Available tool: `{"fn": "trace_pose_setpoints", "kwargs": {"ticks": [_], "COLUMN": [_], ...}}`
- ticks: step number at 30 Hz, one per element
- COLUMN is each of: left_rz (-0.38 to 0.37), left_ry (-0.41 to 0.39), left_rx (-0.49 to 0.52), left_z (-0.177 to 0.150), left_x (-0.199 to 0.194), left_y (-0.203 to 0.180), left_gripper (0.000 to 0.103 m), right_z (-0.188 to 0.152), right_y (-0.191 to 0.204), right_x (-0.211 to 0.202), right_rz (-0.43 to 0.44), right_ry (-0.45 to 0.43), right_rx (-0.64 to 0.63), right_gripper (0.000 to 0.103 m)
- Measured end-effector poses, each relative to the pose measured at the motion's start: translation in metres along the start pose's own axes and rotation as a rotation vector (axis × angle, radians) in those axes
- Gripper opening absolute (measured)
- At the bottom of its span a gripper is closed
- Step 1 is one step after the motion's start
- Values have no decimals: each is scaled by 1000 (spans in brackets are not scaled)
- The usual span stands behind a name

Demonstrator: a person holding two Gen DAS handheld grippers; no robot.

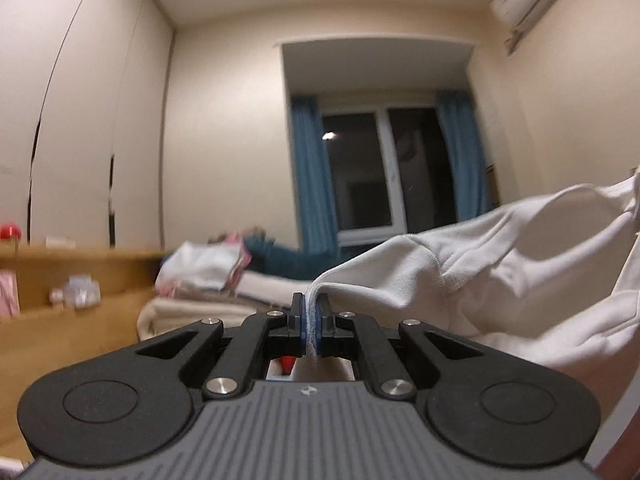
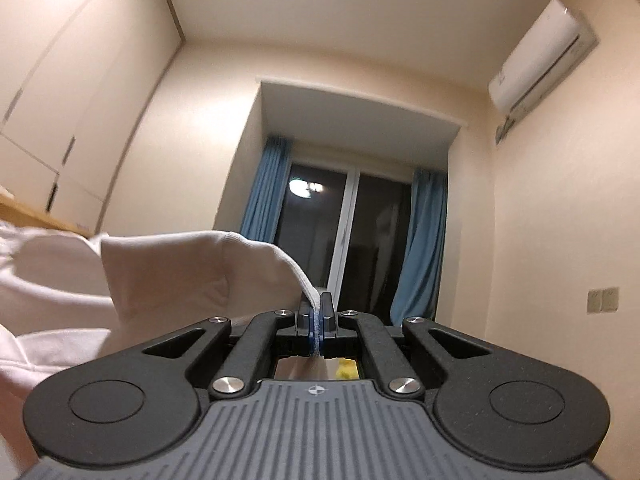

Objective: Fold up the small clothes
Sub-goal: 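Lift the shirt high with both grippers and shake it out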

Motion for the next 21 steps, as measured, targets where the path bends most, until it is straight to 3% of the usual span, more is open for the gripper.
{"fn": "trace_pose_setpoints", "kwargs": {"ticks": [3,5,8,10,13,19,20,21], "left_rz": [-9,-11,-12,-14,-18,-19,-20,-12], "left_ry": [-34,-28,39,110,259,572,629,688], "left_rx": [28,41,55,64,96,86,62,47], "left_z": [25,30,6,-24,-90,-267,-300,-330], "left_x": [-23,-17,17,54,130,301,333,359], "left_y": [-4,-10,-22,-30,-54,-100,-105,-106], "left_gripper": [4,4,4,4,4,5,10,22], "right_z": [12,10,-8,-38,-95,-276,-312,-345], "right_y": [-6,-17,-19,-15,-7,18,25,32], "right_x": [-18,-16,13,53,120,278,306,327], "right_rz": [1,8,26,32,42,-5,-25,-36], "right_ry": [-28,-20,30,84,196,532,600,670], "right_rx": [-44,-46,-32,-41,-42,11,22,21], "right_gripper": [1,1,1,1,1,1,1,1]}}
Point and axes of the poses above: each gripper's, at about its wrist camera, not at the fingertips, and x roughly the way its jaws point, y to its left, z to its top, the point moved 5 cm from there along x, roughly the way its jaws point, and after that the axes turned 5 degrees about z, right-handed, at the moved point
